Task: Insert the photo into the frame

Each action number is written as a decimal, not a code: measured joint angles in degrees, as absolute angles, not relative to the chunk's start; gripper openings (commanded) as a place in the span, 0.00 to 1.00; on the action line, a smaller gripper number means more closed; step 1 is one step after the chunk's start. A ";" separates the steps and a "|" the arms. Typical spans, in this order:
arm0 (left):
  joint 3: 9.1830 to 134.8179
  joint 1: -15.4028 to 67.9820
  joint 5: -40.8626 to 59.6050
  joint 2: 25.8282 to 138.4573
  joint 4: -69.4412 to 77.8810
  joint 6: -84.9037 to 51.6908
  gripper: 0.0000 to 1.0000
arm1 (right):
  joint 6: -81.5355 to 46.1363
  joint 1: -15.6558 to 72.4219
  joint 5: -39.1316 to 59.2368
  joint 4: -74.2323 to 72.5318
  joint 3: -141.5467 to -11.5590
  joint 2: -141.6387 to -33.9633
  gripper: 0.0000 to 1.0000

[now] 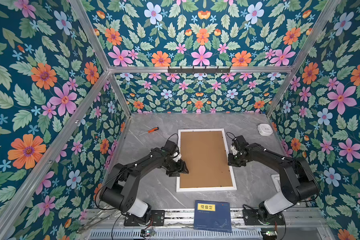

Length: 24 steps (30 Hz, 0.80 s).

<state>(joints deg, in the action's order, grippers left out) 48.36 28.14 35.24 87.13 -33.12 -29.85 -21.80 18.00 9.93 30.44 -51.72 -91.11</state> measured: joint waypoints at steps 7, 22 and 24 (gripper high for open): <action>48.23 28.14 35.46 87.24 -32.88 -30.09 0.64 | -21.71 17.98 10.02 30.39 -51.72 -91.24 0.00; 47.79 28.53 37.36 88.60 -29.89 -31.09 0.63 | -21.71 18.00 10.09 30.44 -51.81 -91.39 0.00; 47.79 28.53 37.32 88.58 -29.76 -31.11 0.63 | -21.71 18.00 10.09 30.44 -51.81 -91.44 0.00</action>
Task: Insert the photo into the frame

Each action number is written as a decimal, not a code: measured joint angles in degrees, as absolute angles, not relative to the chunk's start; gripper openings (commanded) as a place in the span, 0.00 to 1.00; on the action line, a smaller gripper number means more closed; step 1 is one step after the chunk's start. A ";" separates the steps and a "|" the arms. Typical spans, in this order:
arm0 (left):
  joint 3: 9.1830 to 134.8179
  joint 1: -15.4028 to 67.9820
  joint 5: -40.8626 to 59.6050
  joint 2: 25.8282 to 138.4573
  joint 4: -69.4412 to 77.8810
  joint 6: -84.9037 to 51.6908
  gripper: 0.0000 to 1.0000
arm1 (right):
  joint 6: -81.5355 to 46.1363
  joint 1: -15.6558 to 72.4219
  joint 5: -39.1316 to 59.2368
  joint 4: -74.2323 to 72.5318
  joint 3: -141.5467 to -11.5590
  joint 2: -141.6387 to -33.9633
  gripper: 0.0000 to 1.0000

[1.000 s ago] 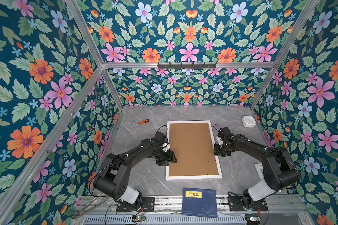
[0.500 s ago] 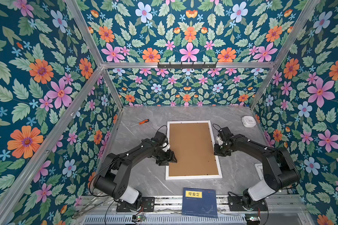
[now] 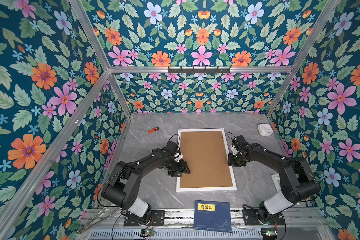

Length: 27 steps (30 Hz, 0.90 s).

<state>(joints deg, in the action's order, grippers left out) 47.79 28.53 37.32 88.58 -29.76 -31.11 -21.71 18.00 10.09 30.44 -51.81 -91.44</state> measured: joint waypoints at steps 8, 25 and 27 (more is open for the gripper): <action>51.70 28.29 32.93 86.26 -30.20 -31.09 0.62 | -21.67 18.00 10.11 30.87 -52.21 -91.88 0.00; 61.49 23.66 25.45 89.27 -31.40 -29.30 0.62 | -21.30 18.00 10.11 31.53 -52.77 -92.09 0.00; 62.11 23.66 25.58 90.70 -31.31 -28.93 0.62 | -21.28 18.00 10.11 31.59 -52.82 -92.14 0.00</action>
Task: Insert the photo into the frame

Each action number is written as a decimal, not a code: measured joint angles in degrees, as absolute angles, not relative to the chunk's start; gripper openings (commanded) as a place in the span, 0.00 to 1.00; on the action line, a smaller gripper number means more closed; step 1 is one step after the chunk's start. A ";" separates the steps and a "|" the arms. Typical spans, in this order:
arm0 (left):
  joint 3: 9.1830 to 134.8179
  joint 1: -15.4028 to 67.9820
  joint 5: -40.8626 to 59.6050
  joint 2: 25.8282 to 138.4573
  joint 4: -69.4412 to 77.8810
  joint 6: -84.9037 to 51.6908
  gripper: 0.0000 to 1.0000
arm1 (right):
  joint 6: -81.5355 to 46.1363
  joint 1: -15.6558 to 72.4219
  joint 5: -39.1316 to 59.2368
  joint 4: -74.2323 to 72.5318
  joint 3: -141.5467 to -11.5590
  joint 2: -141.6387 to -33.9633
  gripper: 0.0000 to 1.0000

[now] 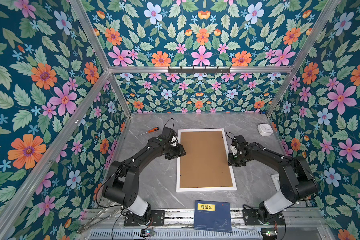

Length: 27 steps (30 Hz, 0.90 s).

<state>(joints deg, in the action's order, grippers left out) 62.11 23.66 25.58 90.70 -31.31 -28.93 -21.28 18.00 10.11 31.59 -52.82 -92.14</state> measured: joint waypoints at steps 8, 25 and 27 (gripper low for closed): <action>64.27 23.44 25.96 95.39 -30.39 -27.83 0.62 | -21.26 18.00 10.11 31.73 -52.97 -92.23 0.00; 67.22 22.72 26.11 100.62 -28.49 -26.81 0.61 | -21.26 18.00 10.11 31.73 -52.95 -92.58 0.00; 67.26 22.72 26.30 101.23 -28.40 -26.81 0.62 | -21.26 18.00 10.11 31.73 -52.93 -92.55 0.00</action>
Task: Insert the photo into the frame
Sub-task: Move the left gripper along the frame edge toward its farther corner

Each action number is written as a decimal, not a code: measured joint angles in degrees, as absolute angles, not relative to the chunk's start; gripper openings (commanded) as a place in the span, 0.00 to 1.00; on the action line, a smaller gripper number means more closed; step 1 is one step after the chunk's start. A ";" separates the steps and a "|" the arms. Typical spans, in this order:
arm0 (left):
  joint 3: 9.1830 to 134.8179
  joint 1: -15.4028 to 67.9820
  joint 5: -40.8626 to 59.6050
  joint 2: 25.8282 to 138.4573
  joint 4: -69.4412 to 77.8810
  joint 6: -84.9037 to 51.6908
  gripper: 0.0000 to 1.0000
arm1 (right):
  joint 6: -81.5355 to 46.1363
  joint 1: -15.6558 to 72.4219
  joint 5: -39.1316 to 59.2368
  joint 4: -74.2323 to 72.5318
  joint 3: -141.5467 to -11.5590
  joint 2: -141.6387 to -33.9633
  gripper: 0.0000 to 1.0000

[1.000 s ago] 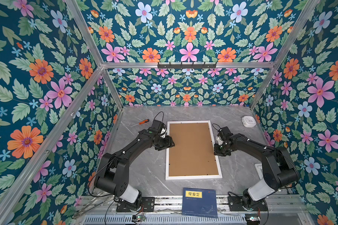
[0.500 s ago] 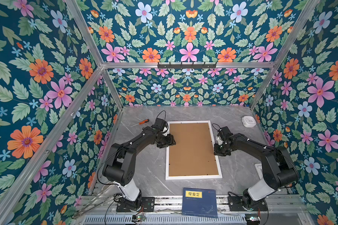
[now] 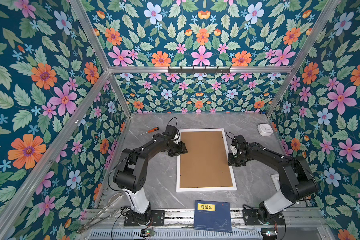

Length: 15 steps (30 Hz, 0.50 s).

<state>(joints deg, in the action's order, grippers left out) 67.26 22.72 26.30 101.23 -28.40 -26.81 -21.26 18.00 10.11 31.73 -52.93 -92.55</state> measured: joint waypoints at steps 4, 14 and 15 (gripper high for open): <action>67.26 22.72 26.98 102.39 -28.42 -26.79 0.61 | -21.26 18.00 10.11 31.70 -52.93 -92.55 0.00; 67.02 22.61 28.67 103.13 -27.86 -26.74 0.60 | -21.26 18.00 10.11 31.66 -52.86 -92.58 0.00; 67.09 22.61 28.80 103.22 -27.86 -26.74 0.60 | -21.26 18.00 10.11 31.66 -52.86 -92.60 0.00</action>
<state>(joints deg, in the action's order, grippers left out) 67.09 22.61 28.80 103.22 -27.86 -26.74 -21.26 18.00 10.11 31.66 -52.86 -92.60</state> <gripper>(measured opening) 0.601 0.182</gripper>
